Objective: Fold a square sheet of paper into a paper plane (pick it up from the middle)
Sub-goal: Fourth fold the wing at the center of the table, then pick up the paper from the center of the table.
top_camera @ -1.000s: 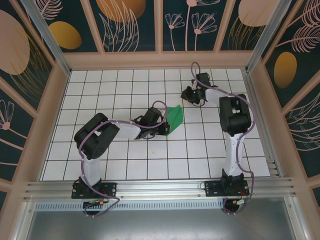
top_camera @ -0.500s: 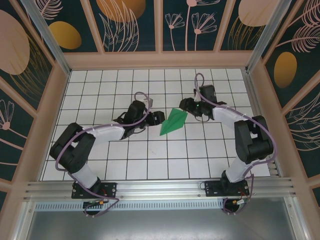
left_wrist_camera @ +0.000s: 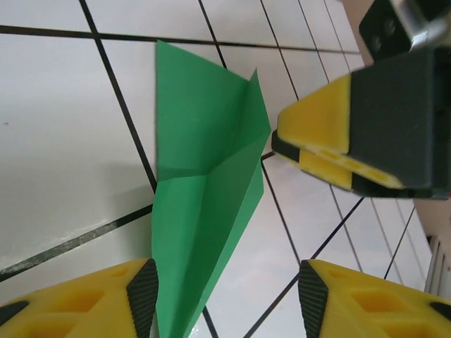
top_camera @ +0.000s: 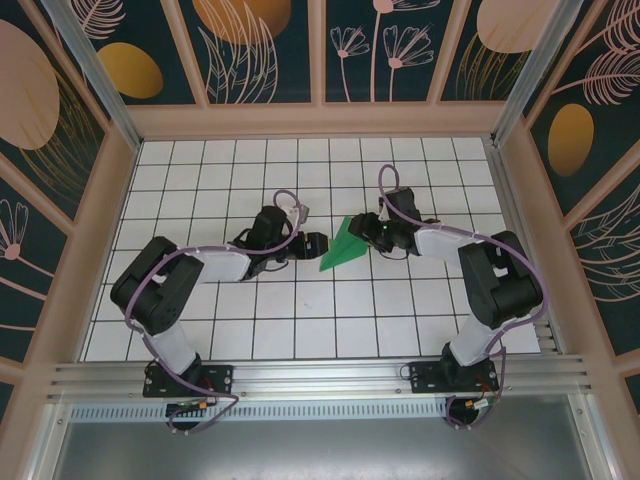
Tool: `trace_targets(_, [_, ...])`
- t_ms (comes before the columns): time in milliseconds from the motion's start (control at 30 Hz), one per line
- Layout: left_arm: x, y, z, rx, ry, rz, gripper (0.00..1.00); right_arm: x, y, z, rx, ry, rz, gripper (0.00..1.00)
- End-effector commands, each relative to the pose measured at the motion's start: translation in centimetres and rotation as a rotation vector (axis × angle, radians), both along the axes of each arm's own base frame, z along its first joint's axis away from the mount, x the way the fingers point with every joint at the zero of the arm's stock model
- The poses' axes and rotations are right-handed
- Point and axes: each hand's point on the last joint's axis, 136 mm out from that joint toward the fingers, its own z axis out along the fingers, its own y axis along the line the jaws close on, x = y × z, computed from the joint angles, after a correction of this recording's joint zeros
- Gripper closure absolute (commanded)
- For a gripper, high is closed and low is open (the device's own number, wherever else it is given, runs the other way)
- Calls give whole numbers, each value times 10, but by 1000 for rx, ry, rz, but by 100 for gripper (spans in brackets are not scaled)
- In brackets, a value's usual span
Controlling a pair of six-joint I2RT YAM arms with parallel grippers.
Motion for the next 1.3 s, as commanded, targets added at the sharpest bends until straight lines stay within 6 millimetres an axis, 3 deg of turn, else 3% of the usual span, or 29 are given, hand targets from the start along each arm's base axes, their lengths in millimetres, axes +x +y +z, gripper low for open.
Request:
trace_targets(0, [-4,-14,2,25,-74,-111,45,7,0,6,37,-6,-43,42])
trace_targets(167, [-6,-27,-18,148,-109,-164,49,9,5,9,82,-2,-42,40])
trace_targets(400, [-2,-29,-50,292,-124,-190,58,10,3,10,71,23,-63,40])
trace_targets(600, [10,-38,-53,318,-157,-200,65,10,-5,17,70,12,-93,40])
trace_targets(733, [10,-43,-50,291,-159,-212,77,9,-15,33,86,-46,-113,40])
trace_targets(933, [11,-57,-9,113,-146,-192,95,2,-27,56,107,-163,-98,39])
trace_targets(1100, [21,-55,51,-116,-132,-125,100,-6,-21,72,186,-221,-31,39])
trace_targets(1267, [19,-44,84,-274,-77,-83,100,-7,-8,100,274,-267,26,39])
